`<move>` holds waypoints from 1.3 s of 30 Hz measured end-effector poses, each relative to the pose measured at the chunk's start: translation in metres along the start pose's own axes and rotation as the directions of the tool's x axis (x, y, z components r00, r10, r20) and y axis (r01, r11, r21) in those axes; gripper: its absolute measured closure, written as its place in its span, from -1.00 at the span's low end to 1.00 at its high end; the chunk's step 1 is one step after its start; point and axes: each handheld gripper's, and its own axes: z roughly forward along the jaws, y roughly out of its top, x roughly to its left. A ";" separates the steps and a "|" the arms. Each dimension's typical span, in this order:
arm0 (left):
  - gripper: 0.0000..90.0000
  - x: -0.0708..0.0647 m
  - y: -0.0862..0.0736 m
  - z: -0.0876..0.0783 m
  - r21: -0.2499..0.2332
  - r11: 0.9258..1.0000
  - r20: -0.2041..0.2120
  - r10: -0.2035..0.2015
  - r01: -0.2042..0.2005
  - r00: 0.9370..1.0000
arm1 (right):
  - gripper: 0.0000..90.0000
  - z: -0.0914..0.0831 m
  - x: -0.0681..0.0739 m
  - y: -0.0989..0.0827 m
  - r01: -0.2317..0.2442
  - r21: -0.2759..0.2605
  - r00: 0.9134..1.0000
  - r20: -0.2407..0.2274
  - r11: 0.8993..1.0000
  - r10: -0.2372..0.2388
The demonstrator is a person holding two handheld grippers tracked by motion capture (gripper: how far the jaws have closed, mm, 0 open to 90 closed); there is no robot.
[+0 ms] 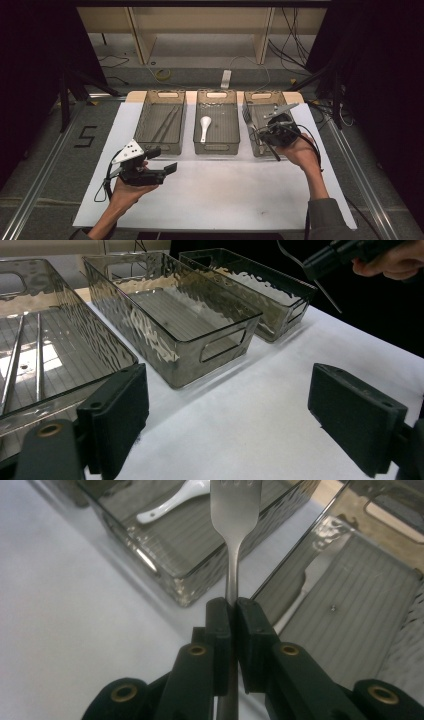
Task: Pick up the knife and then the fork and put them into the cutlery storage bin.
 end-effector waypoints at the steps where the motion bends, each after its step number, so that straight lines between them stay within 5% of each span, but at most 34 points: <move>1: -0.64 0.000 0.000 0.000 0.000 1.000 0.000 0.001 -0.001 1.000 | 0.89 0.000 -0.002 0.002 -0.009 -0.002 1.000 0.000 1.000 0.009; 9: -0.64 0.000 0.000 0.000 0.003 1.000 0.002 -0.002 0.002 1.000 | 0.89 0.004 -0.023 0.014 -0.075 -0.022 0.997 -0.008 0.997 0.075; 17: -0.64 0.000 0.000 0.000 0.001 1.000 0.003 -0.002 0.002 1.000 | 0.89 0.005 -0.045 0.031 -0.136 -0.038 0.990 0.043 0.990 0.138; 28: -0.64 0.000 0.000 0.000 0.002 1.000 0.005 -0.002 0.002 1.000 | 0.89 0.020 -0.067 0.033 -0.228 -0.042 0.968 0.096 0.973 0.231; 39: -0.64 -0.001 0.000 0.000 0.000 1.000 0.009 -0.003 0.003 1.000 | 0.89 0.046 -0.071 0.022 -0.297 -0.048 0.948 0.104 0.954 0.301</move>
